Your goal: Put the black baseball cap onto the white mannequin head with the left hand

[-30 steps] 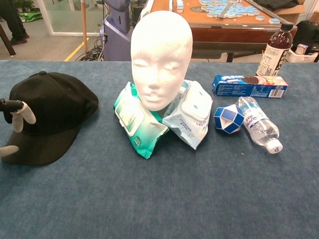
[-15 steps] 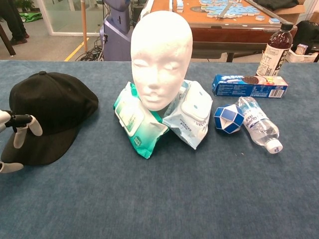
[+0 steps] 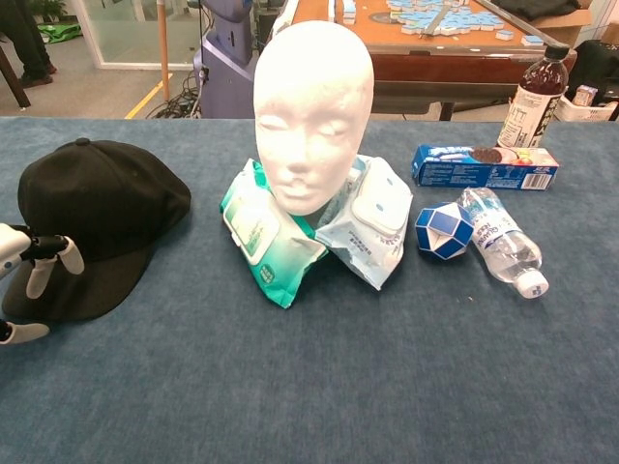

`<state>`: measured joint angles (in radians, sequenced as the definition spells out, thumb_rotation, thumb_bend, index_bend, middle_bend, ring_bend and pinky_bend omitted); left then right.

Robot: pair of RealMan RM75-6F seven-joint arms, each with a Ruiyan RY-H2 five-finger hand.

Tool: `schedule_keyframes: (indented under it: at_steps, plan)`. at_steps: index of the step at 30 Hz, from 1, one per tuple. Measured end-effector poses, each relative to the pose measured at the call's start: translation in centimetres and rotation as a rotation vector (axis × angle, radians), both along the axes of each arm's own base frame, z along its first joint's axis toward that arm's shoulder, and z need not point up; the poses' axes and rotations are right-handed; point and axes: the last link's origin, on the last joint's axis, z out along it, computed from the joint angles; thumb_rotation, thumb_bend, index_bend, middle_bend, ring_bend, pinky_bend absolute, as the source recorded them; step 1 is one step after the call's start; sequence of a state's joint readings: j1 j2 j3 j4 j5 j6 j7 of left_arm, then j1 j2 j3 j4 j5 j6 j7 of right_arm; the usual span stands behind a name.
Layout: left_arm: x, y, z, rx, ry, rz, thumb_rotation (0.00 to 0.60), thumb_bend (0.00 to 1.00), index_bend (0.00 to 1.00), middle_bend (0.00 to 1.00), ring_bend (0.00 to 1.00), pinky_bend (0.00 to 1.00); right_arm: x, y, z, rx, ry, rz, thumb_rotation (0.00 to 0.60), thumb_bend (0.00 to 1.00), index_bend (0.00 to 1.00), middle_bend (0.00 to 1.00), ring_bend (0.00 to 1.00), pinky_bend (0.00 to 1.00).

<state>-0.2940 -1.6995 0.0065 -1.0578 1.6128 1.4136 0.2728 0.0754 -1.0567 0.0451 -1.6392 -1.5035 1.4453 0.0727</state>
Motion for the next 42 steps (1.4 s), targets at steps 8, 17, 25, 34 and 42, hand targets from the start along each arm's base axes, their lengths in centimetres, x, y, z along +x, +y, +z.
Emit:
schedule_keyframes:
  at_steps: [8, 17, 25, 34, 42]
  plan:
    - [-0.6, 0.8, -0.4, 0.03, -0.019, 0.013, 0.6, 0.02, 0.4, 0.63, 0.42, 0.61, 0.0, 0.0, 0.0, -0.001, 0.0, -0.001, 0.6, 0.0, 0.18, 0.27, 0.13, 0.2]
    - [-0.7, 1.7, 0.7, 0.119, -0.086, -0.014, 0.6, 0.02, 0.41, 0.62, 0.42, 0.61, 0.0, 0.0, 0.0, 0.0, 0.002, -0.001, 0.6, 0.0, 0.18, 0.27, 0.13, 0.2]
    - [0.2, 2.9, 3.4, 0.254, -0.134, -0.108, 0.6, 0.02, 0.4, 0.57, 0.39, 0.61, 0.0, 0.1, 0.0, 0.0, 0.002, 0.0, 0.6, 0.0, 0.18, 0.27, 0.13, 0.2]
    - [1.1, 4.3, 5.4, 0.305, -0.133, -0.132, 0.6, 0.02, 0.44, 0.57, 0.4, 0.61, 0.0, 0.1, 0.0, -0.002, 0.001, -0.001, 0.6, 0.0, 0.18, 0.27, 0.13, 0.2]
    - [1.3, 5.5, 5.9, 0.332, -0.081, -0.088, 0.6, 0.02, 0.46, 0.57, 0.4, 0.61, 0.0, 0.1, 0.1, -0.005, -0.001, -0.001, 0.6, 0.0, 0.18, 0.27, 0.13, 0.2]
